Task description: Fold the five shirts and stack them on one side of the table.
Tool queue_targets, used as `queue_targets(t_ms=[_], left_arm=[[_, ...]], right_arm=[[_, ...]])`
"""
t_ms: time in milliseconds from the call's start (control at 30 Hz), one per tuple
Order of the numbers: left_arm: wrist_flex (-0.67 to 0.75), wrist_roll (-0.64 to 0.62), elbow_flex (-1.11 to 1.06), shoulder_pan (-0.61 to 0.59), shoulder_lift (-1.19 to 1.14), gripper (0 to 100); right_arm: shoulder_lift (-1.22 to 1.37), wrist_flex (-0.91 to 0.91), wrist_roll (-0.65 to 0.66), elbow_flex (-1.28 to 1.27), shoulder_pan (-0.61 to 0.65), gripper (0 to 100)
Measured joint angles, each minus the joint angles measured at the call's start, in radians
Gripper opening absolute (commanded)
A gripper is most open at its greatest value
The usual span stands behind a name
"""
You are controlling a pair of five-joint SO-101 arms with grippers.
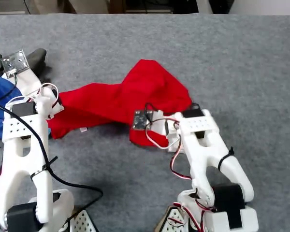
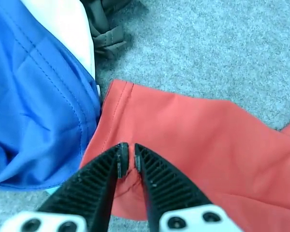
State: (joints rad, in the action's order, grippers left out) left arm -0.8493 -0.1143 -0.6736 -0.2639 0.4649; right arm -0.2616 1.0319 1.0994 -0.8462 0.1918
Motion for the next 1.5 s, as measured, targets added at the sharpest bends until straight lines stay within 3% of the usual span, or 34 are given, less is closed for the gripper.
queue_targets(t_ms=[233, 400, 567, 733, 867, 1167, 1333, 1500], left_arm=[[-0.058, 0.000, 0.081, 0.069, 0.002, 2], [-0.232, 0.000, 0.333, 0.153, 0.002, 2], [-0.388, 0.077, 0.632, 0.184, 0.002, 2], [-0.548, 0.087, 0.941, 0.186, 0.011, 2], [-0.667, 0.101, 1.165, 0.256, 0.020, 2], [-0.893, 0.121, 1.614, 0.339, 0.041, 2], [-0.901, 0.121, 1.674, 0.341, 0.103, 2], [-0.901, 0.124, 1.576, 0.350, 0.224, 2]], right_arm=[[-0.258, 0.190, -0.172, 0.247, 0.000, 0.4], [-0.479, 0.241, -0.292, 0.451, -0.058, 0.4], [-0.620, 0.241, -0.353, 0.660, -0.183, 0.4], [-0.674, 0.241, -0.373, 0.893, -0.311, 0.4], [-0.686, 0.239, -0.373, 1.083, -0.374, 0.4], [-0.692, 0.034, -0.373, 1.313, -0.514, 0.4], [-0.692, -0.005, -0.373, 1.425, -0.598, 0.4], [-0.694, 0.044, -0.319, 1.476, -0.617, 0.4]])
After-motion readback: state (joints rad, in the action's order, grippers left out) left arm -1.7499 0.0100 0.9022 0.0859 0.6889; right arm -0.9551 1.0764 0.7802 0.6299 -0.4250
